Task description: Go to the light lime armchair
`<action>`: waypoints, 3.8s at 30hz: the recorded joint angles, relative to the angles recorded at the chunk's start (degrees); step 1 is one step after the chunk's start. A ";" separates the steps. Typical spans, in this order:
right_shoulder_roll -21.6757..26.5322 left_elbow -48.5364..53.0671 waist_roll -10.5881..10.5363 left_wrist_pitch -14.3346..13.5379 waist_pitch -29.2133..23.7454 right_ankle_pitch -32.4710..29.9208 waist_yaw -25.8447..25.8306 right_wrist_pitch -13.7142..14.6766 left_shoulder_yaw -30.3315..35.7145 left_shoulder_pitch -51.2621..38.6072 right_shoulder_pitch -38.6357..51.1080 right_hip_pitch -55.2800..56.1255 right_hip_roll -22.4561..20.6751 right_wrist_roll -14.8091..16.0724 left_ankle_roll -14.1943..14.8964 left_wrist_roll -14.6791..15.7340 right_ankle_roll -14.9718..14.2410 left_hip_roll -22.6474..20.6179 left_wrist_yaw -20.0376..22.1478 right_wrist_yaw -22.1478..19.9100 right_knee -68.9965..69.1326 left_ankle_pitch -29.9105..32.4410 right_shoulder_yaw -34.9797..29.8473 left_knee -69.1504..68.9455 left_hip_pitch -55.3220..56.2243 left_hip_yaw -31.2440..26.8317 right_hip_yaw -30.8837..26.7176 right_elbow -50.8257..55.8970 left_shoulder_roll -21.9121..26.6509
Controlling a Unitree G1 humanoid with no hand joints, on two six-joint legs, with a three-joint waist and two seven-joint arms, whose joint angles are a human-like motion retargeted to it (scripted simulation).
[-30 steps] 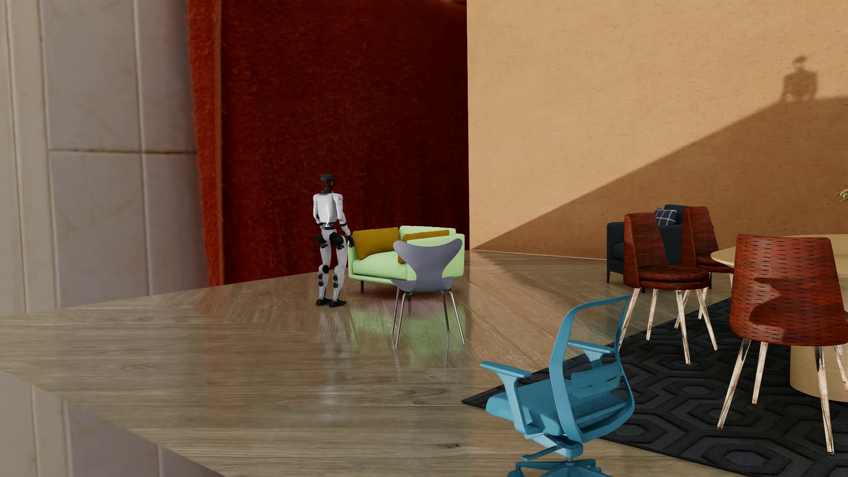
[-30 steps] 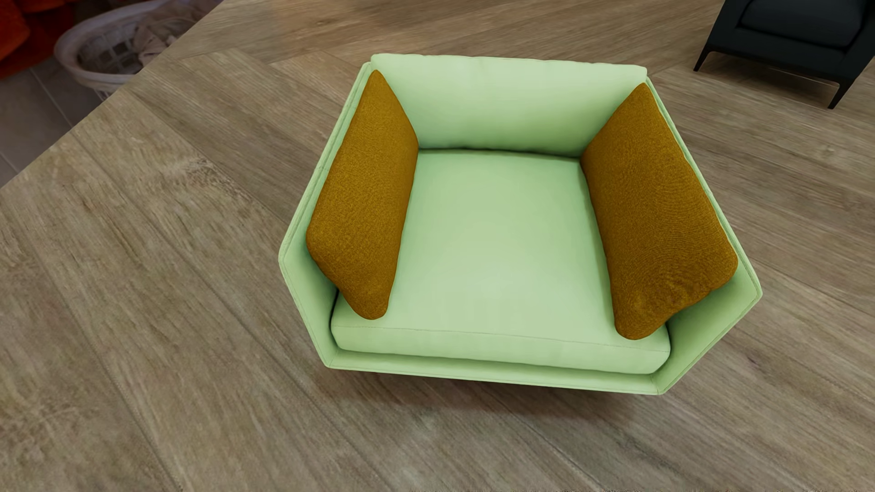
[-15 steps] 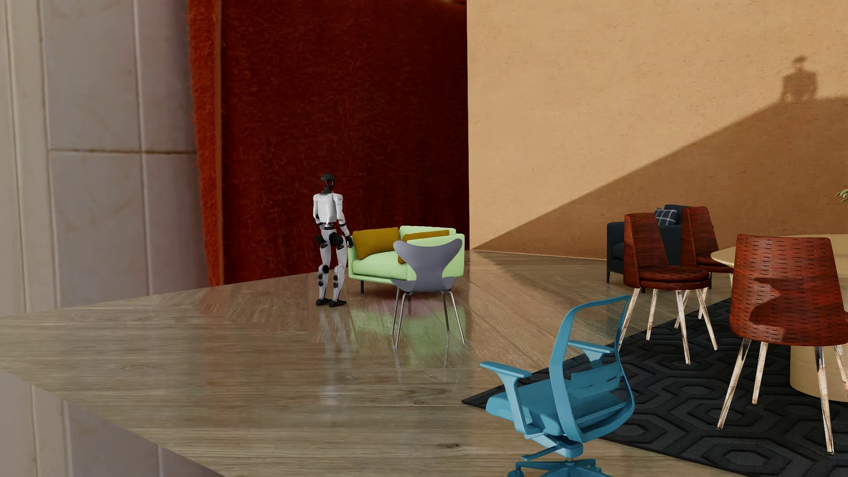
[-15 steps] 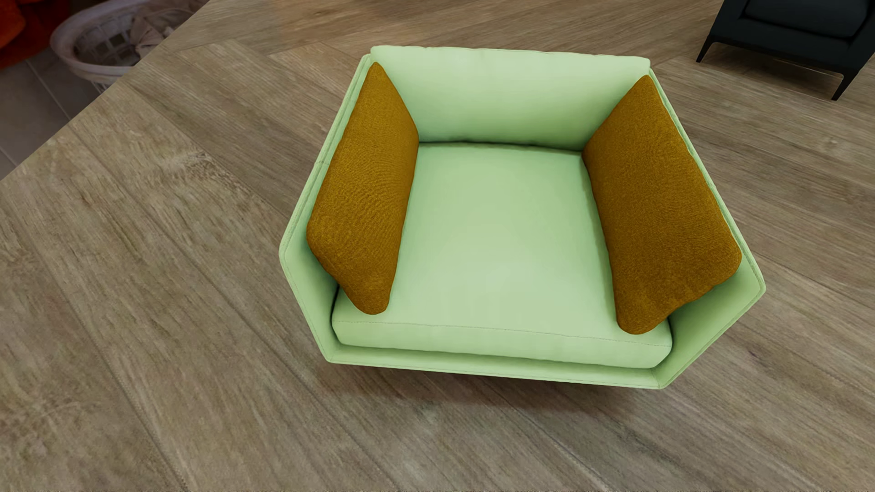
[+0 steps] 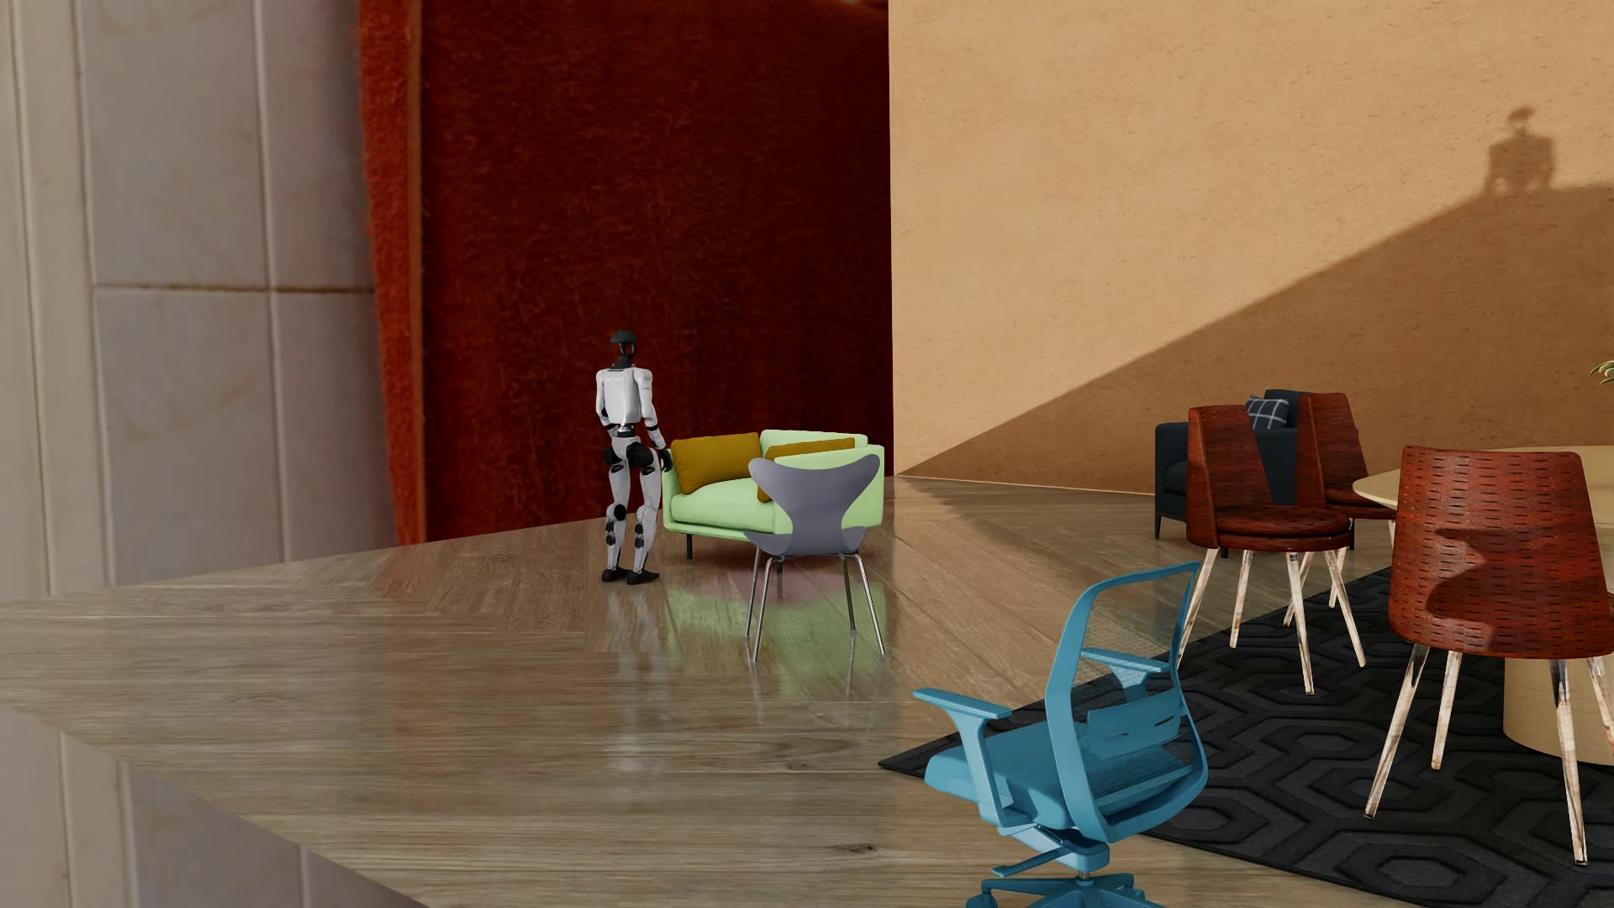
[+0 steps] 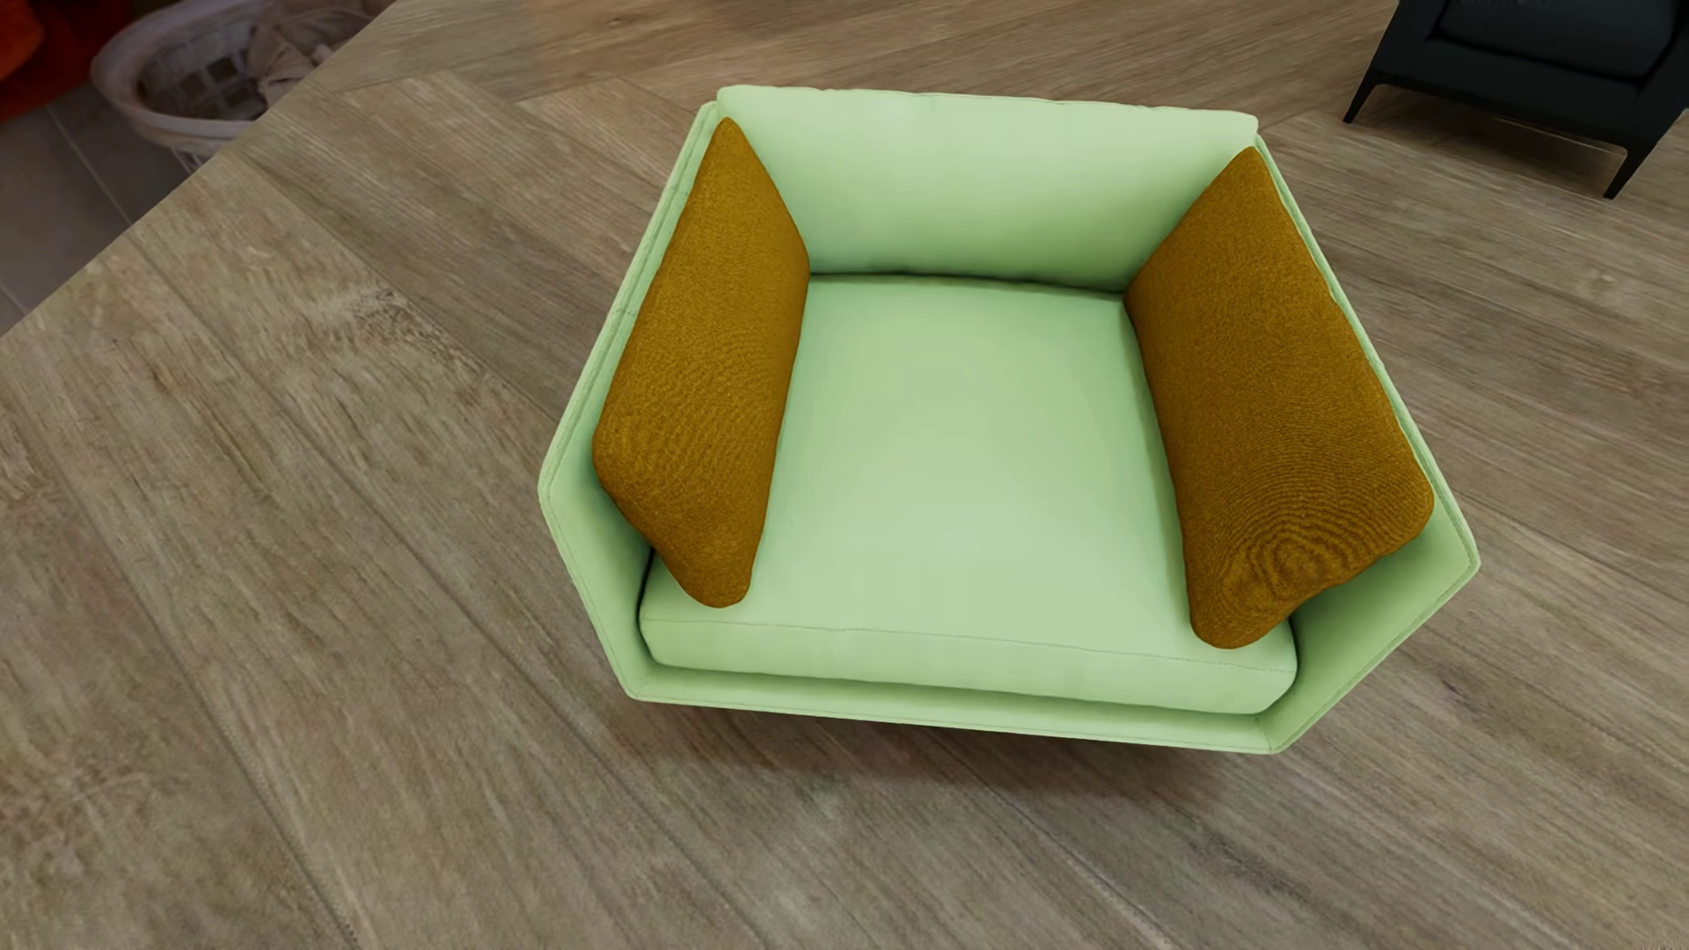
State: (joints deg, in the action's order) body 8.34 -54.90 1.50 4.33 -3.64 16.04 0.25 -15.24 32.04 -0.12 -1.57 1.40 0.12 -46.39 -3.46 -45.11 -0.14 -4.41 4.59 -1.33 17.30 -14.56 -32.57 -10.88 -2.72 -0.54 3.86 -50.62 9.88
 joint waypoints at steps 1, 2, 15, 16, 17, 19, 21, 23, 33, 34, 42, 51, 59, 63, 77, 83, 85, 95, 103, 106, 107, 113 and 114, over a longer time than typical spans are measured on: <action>0.03 -0.13 0.01 -0.06 0.04 -0.01 -0.01 0.08 0.26 -0.06 0.18 0.00 -0.03 -0.04 0.01 -0.20 0.01 0.03 -0.05 0.14 0.02 -0.02 -0.18 0.01 -0.03 0.07 -0.07 -0.07 0.11; 0.11 -0.26 0.02 -0.12 0.08 0.00 -0.03 0.19 0.52 -0.14 0.44 0.01 -0.12 -0.15 0.02 -0.39 0.03 0.08 -0.06 0.26 0.05 -0.04 -0.43 0.03 -0.06 0.16 -0.16 -0.10 0.21; -0.14 0.69 0.15 1.02 0.12 0.37 -0.28 1.76 -1.19 0.38 1.51 -0.04 -0.64 -0.31 0.26 0.59 0.55 0.55 0.38 0.84 0.83 -0.61 1.91 -0.13 -0.65 1.10 -1.04 -0.36 -1.06; -0.12 0.69 0.15 0.93 0.08 0.44 -0.25 1.89 -1.19 0.44 1.39 -0.07 -0.64 -0.48 0.27 0.43 0.59 0.55 0.44 0.94 0.92 -0.65 2.09 -0.19 -0.68 1.09 -1.02 -0.26 -1.22; -0.15 0.64 0.16 0.93 0.02 0.52 -0.25 1.94 -1.24 0.49 1.26 -0.10 -0.63 -0.56 0.27 0.36 0.63 0.54 0.33 0.90 1.02 -0.68 2.34 -0.25 -0.71 1.07 -0.99 -0.16 -1.42; -0.27 0.55 0.19 0.99 -0.10 0.62 -0.20 1.86 -1.13 0.49 1.08 -0.18 -0.61 -0.58 0.27 0.12 0.79 0.53 0.07 0.69 1.14 -0.70 2.91 -0.40 -0.75 1.01 -0.90 -0.05 -1.72; -0.36 0.52 0.23 0.97 -0.25 0.64 -0.20 1.85 -1.01 0.46 1.13 -0.29 -0.58 -0.83 0.27 -0.23 0.96 0.50 0.38 0.88 1.11 -0.68 3.13 -0.49 -0.75 0.90 -0.79 -0.01 -1.89; -0.23 0.43 0.26 0.97 -0.46 0.69 -0.25 2.83 -1.17 0.40 1.25 -0.26 -0.54 -1.36 0.30 -0.27 1.09 0.46 0.37 2.35 1.19 -0.65 2.79 -0.51 -0.73 0.78 -0.69 0.06 -1.92; -0.50 0.47 0.23 1.34 -0.95 0.26 -0.33 4.03 -0.40 -0.31 1.64 -0.26 -0.84 -5.38 0.66 -0.36 1.14 0.73 0.00 3.00 -0.27 -0.25 4.83 -0.24 -0.08 0.53 -0.51 -0.27 -1.93; -0.81 0.48 0.22 1.11 -0.94 0.28 -0.35 3.76 -0.37 -0.24 1.30 -0.22 -0.88 -5.04 0.70 -0.32 1.15 0.77 -0.02 2.71 -0.26 -0.25 5.19 -0.25 -0.05 0.55 -0.52 -0.24 -1.78; -0.32 0.25 0.21 0.76 -0.78 0.20 -0.45 4.06 0.28 -0.16 1.05 -0.23 -1.22 -4.49 0.93 -0.13 1.39 1.09 -0.31 3.12 -0.21 -0.50 4.83 -0.54 -0.06 1.10 -0.97 -0.63 -1.26; -0.31 0.25 0.13 0.30 -0.73 -0.29 -0.64 3.78 1.44 -0.52 0.74 -0.20 -1.61 -4.19 0.96 0.22 1.22 1.45 -0.41 2.39 -0.64 -0.53 4.60 -0.44 -0.03 1.78 -1.52 -0.42 -0.99; -0.55 0.17 0.19 0.32 -0.93 -0.39 -0.66 3.31 1.96 -0.81 0.35 0.49 -1.85 -4.01 0.85 0.71 1.29 1.66 -0.32 2.32 0.16 -0.67 4.38 -0.47 0.00 2.90 -2.46 -0.10 -0.20; -0.55 -0.13 0.22 0.35 -0.95 -0.56 -0.63 2.47 1.77 -1.13 0.35 0.50 -2.01 -3.71 0.80 0.90 1.26 1.79 -0.18 2.22 0.10 -0.67 4.14 -0.30 -0.13 3.31 -2.83 0.25 0.11; -1.14 0.35 0.17 1.05 -0.98 -0.79 -1.12 2.73 1.10 -0.58 0.25 0.83 -2.34 -3.21 0.40 1.21 0.81 2.03 -0.41 1.27 0.50 -1.10 6.70 -0.40 -0.25 4.52 -3.92 0.58 -1.03; -1.37 0.07 0.16 1.72 -1.12 -0.73 -1.36 3.08 1.79 -1.08 0.80 0.94 -2.44 -3.78 0.25 0.93 0.61 2.07 -0.56 1.56 0.88 -1.23 7.21 -0.37 -0.47 5.19 -4.54 0.25 -1.68; -1.42 0.11 0.18 1.76 -1.22 -0.66 -1.45 3.12 1.75 -1.37 0.85 0.91 -2.45 -3.87 0.22 1.12 0.58 2.08 -0.44 1.54 1.04 -1.30 7.32 -0.43 -0.56 5.26 -4.60 0.28 -1.65; -1.26 0.28 0.42 0.74 -1.42 -0.73 -1.36 3.07 1.90 -1.71 0.70 1.24 -2.72 -4.00 0.24 1.14 0.58 2.30 -0.34 1.50 1.52 -1.40 6.91 -0.65 -0.56 5.94 -5.18 0.38 -0.78; -1.13 0.07 0.39 1.41 -1.32 -0.63 -1.09 3.27 2.66 -1.15 1.09 1.46 -2.79 -4.29 0.24 1.06 0.57 2.35 -0.60 1.33 2.07 -1.60 5.89 -1.01 -0.50 6.28 -5.49 -0.50 -0.47; -1.08 0.00 0.36 1.45 -1.34 -0.65 -1.06 3.36 3.00 -1.09 1.18 1.56 -2.78 -4.42 0.23 1.15 0.58 2.33 -0.54 1.34 2.16 -1.58 5.59 -1.01 -0.46 6.36 -5.57 -0.63 -0.14; -1.08 0.00 0.35 1.47 -1.35 -0.66 -1.06 3.34 3.06 -1.10 1.17 1.59 -2.79 -4.41 0.25 1.23 0.59 2.34 -0.53 1.30 2.18 -1.59 5.55 -1.05 -0.42 6.39 -5.59 -0.63 -0.07; -1.18 0.17 0.27 1.48 -1.44 -0.73 -1.11 3.09 3.53 -1.16 0.90 1.76 -2.91 -4.22 0.26 1.54 0.60 2.42 -0.39 1.05 2.33 -1.58 5.58 -1.05 -0.40 6.73 -5.92 -0.67 0.39; -1.18 0.16 0.27 1.50 -1.46 -0.74 -1.13 3.15 3.56 -1.20 0.83 1.79 -2.94 -4.15 0.25 1.64 0.60 2.44 -0.45 0.95 2.35 -1.57 5.62 -1.04 -0.39 6.79 -5.99 -0.64 0.41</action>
State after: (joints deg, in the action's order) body 7.16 -54.74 1.76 5.83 -5.10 15.30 -0.88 -12.09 35.60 -1.32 -0.74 3.19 -2.82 -50.54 -3.20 -43.47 0.47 -1.98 4.14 -0.38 19.65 -16.13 -26.95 -11.92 -3.11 6.26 -2.13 -51.25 10.29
